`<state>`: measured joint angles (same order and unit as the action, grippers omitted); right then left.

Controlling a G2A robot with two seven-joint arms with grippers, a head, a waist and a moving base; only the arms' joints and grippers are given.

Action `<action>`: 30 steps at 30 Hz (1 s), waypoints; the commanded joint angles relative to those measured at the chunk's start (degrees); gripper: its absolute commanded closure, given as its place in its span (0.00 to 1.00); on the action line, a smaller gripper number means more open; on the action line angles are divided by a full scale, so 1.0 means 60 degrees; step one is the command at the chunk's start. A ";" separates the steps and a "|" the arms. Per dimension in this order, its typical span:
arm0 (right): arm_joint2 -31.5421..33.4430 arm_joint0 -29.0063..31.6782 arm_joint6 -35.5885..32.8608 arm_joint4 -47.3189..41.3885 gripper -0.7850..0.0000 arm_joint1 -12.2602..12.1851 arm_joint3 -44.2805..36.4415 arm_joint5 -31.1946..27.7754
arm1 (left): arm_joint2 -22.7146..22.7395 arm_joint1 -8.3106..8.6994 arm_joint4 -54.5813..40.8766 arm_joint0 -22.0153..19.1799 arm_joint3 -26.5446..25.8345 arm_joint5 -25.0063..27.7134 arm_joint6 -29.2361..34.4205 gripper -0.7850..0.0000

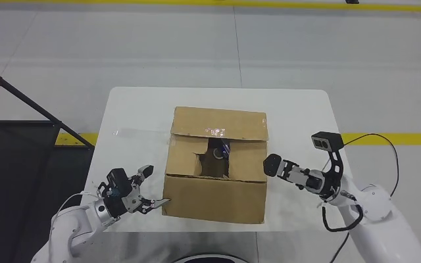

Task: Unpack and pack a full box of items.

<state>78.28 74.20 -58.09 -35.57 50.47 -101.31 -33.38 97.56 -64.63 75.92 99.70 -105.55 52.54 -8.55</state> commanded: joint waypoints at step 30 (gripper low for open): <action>-0.2697 -0.3635 0.3254 0.0320 0.00 0.1153 0.3099 0.2435 | 0.0000 0.0000 0.0000 0.0000 0.0000 0.0000 0.0000 0.00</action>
<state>62.29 53.31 -40.49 -34.69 57.13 -83.16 -18.19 97.56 -64.63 75.92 99.70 -105.55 52.54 -8.55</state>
